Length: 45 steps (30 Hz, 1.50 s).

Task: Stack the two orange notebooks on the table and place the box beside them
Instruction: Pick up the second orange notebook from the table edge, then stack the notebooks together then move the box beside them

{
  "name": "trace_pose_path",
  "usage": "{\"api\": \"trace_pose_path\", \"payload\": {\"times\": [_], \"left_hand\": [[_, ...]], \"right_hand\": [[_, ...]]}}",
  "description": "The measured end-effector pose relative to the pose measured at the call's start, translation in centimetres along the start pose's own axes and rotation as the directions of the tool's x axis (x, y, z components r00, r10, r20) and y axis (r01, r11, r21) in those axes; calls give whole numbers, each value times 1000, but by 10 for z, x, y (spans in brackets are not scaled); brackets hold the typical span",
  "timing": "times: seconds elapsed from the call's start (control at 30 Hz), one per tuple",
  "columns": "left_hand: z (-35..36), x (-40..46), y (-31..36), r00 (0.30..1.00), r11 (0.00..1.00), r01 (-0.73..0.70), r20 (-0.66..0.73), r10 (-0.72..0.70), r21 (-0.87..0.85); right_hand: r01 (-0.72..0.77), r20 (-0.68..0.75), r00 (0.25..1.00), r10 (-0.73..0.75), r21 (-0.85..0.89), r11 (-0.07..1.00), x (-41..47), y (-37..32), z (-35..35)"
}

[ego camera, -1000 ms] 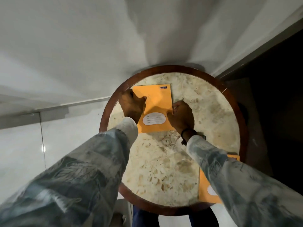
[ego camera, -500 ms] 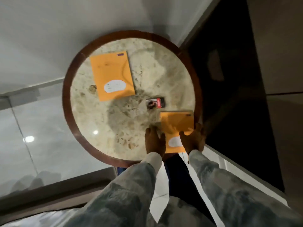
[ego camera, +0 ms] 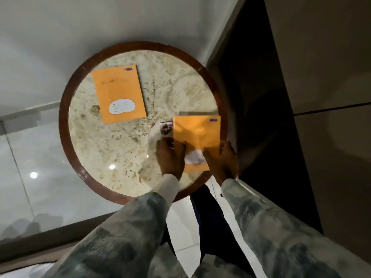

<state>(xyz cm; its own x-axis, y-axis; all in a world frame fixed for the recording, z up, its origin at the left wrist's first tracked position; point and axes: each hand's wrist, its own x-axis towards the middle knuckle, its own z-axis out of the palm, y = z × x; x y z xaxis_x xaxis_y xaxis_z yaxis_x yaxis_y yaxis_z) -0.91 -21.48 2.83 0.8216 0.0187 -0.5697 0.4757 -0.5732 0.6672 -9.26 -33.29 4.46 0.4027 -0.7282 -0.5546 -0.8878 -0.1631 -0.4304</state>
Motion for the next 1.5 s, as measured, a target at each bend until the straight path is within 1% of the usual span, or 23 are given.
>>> {"api": "trace_pose_path", "payload": {"times": [0.03,0.1,0.2,0.3,0.4,0.47,0.5,0.57,0.73,0.8,0.87,0.9,0.97,1.03,1.07,1.1,1.17,1.2,1.23,1.27,1.3,1.37,1.5], "left_hand": [[-14,15,9,999,999,-28,-41,27,-27],[-45,53,21,994,997,-40,-107,33,-65],[-92,114,30,978,999,-24,-209,19,-21],[-130,171,32,963,1000,10,-270,-4,19],[-153,216,27,969,991,84,-240,-56,105],[-155,228,25,969,968,135,-234,-84,210],[-153,228,25,968,962,145,-235,-89,231],[-150,226,24,982,955,81,-185,-28,286],[-153,236,22,989,972,107,-118,-84,210],[-156,241,22,995,965,92,-50,-82,244],[-161,247,21,999,963,47,15,-53,266],[-163,248,20,999,966,-9,52,-4,258],[-165,243,16,975,960,-205,126,184,190],[-165,233,12,926,919,-366,152,345,145],[-165,229,12,907,899,-416,136,399,136],[-164,226,13,886,878,-463,106,452,126],[-162,220,14,842,839,-539,1,540,68],[-160,217,12,828,830,-556,-61,557,38],[-159,213,10,830,836,-549,-110,547,18],[-157,208,7,844,851,-525,-128,521,5],[-153,204,4,859,864,-503,-111,500,5],[-150,196,-3,869,870,-492,-43,493,25],[-149,201,-1,865,868,-492,-80,496,62]], "right_hand": [[56,-7,998,-56,5,998,6,-21,6],[169,-9,986,-169,27,985,17,-67,24],[303,36,952,-304,33,953,32,-133,60],[354,121,928,-352,4,935,47,-187,104],[360,186,921,-344,-62,931,57,-219,146],[371,194,919,-345,-120,921,59,-225,162],[379,186,918,-349,-158,912,60,-226,168],[388,157,919,-360,-216,896,61,-226,175],[327,79,945,-317,-190,926,73,-234,180],[272,85,961,-262,-153,950,79,-237,181],[214,118,972,-202,-96,972,85,-237,180],[188,143,973,-180,-49,981,89,-238,179],[126,203,968,-148,121,985,94,-242,173],[93,234,957,-169,304,948,93,-249,164],[136,197,956,-216,353,926,90,-252,159],[220,120,952,-283,378,899,85,-253,154],[395,-69,912,-403,407,824,69,-253,147],[466,-154,882,-445,418,780,58,-250,145],[528,-226,849,-478,404,747,48,-245,146],[573,-273,820,-503,370,732,38,-238,149],[593,-292,804,-519,328,735,32,-232,153],[571,-289,816,-500,273,774,24,-221,159],[528,-247,843,-479,199,826,30,-225,154]]}}
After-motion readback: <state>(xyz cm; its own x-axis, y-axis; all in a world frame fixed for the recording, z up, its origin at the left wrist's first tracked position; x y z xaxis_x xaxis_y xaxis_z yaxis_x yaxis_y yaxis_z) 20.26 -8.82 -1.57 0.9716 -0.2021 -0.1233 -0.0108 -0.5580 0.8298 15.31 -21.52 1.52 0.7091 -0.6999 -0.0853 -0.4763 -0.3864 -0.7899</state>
